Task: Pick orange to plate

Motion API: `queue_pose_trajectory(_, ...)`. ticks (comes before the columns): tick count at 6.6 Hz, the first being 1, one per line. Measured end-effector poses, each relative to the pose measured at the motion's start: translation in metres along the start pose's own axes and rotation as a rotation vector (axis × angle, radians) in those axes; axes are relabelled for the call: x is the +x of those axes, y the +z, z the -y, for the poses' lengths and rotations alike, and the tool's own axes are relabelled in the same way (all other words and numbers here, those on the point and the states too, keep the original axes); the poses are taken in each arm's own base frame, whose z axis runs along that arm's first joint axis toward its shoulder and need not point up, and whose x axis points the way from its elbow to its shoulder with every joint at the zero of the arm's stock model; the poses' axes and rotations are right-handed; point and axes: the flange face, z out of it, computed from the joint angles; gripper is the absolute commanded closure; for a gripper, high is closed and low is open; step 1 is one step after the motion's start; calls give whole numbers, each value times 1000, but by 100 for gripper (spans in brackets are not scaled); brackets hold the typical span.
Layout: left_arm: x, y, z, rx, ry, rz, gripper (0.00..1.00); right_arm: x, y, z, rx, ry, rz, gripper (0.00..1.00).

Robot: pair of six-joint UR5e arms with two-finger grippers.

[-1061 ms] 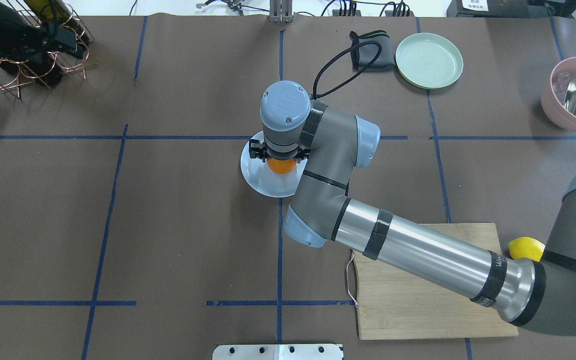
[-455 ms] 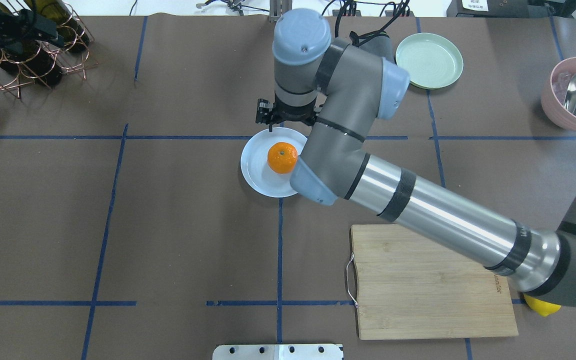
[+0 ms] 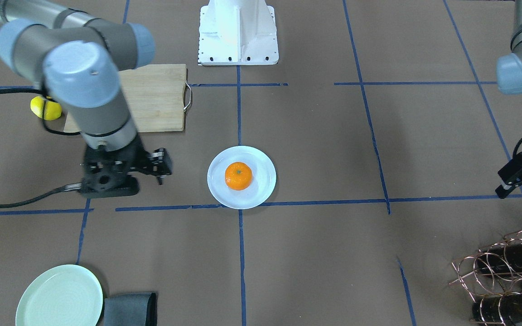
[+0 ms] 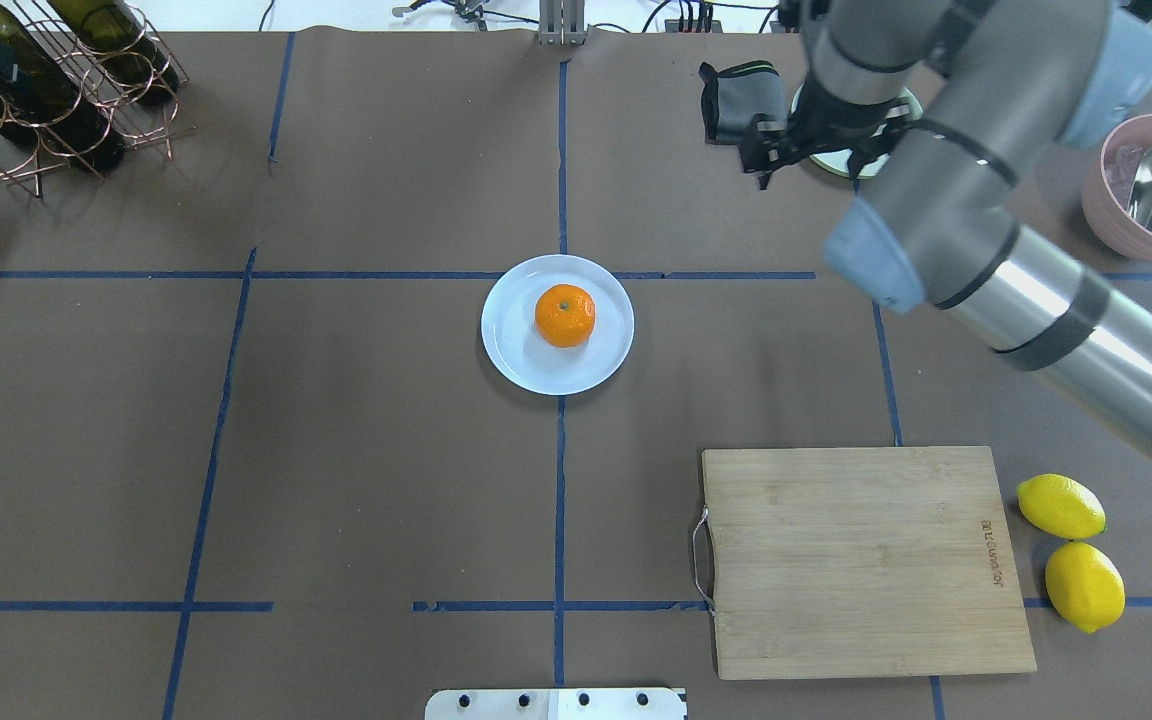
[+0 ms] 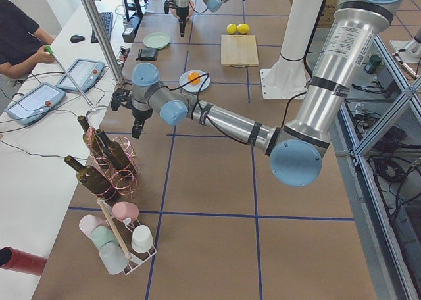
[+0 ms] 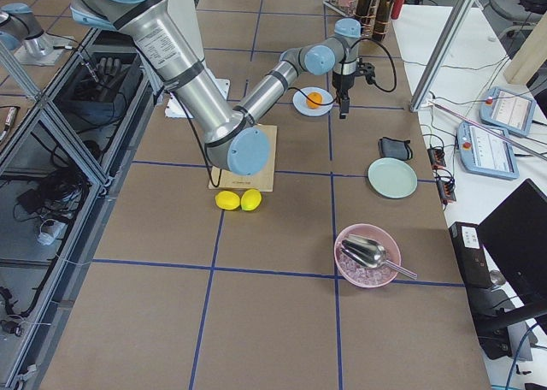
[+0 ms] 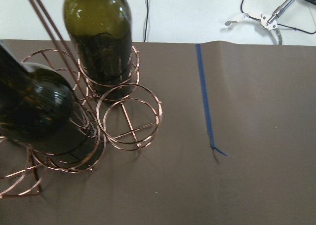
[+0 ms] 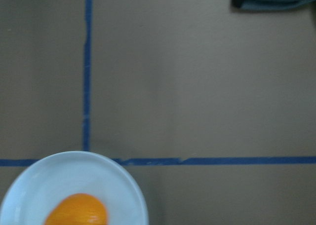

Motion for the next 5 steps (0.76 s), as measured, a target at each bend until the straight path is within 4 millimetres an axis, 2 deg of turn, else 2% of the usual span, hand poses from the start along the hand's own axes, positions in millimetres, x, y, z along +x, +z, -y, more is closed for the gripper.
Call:
queue_pose_trajectory(1,-40,-9,-5,-68,73,42,0,82,-8,0,-9,-50,-13,0)
queue_pose_trajectory(2,-74,-22,-10,-119,115,67,0,153,-15,-4,-20,-96,-17,0)
queue_pose_trajectory(3,-101,-30,-18,-153,123,78,0,225,-21,-13,-33,-138,-8,0)
queue_pose_trajectory(4,-126,-32,-34,-183,117,81,0,302,-22,-30,-54,-169,13,0)
queue_pose_trajectory(5,-154,-30,-60,-209,117,75,0,377,-15,-58,-77,-173,47,0)
